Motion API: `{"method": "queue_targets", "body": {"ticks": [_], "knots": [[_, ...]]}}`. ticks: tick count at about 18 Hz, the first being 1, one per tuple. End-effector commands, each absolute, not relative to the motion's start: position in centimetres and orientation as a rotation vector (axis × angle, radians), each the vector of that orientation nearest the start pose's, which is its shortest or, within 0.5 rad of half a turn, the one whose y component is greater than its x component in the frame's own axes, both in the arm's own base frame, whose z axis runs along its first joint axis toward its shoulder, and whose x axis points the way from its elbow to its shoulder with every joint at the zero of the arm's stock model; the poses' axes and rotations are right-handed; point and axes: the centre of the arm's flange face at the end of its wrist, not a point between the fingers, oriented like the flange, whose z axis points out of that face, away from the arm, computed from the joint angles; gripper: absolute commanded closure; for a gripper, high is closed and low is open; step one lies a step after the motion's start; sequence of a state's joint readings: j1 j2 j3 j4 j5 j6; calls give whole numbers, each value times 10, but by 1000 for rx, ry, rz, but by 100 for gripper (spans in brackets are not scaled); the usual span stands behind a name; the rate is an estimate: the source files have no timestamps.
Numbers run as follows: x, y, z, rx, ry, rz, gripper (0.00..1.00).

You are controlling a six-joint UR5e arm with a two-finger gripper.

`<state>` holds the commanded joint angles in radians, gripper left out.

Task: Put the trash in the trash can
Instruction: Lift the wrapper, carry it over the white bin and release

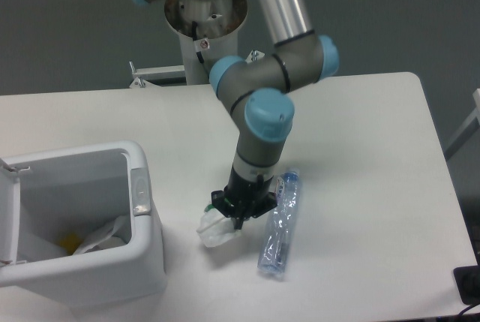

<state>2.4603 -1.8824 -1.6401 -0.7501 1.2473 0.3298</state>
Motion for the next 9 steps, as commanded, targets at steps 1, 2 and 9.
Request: {"method": "queue_targets", "body": {"ticks": [1,2,9], "knots": [[-390,519,415,-2451,-615,5,100],[-406,512,443,-2385,-648,16,100],[-357,523,586,-2088,-759,-104,100]]}}
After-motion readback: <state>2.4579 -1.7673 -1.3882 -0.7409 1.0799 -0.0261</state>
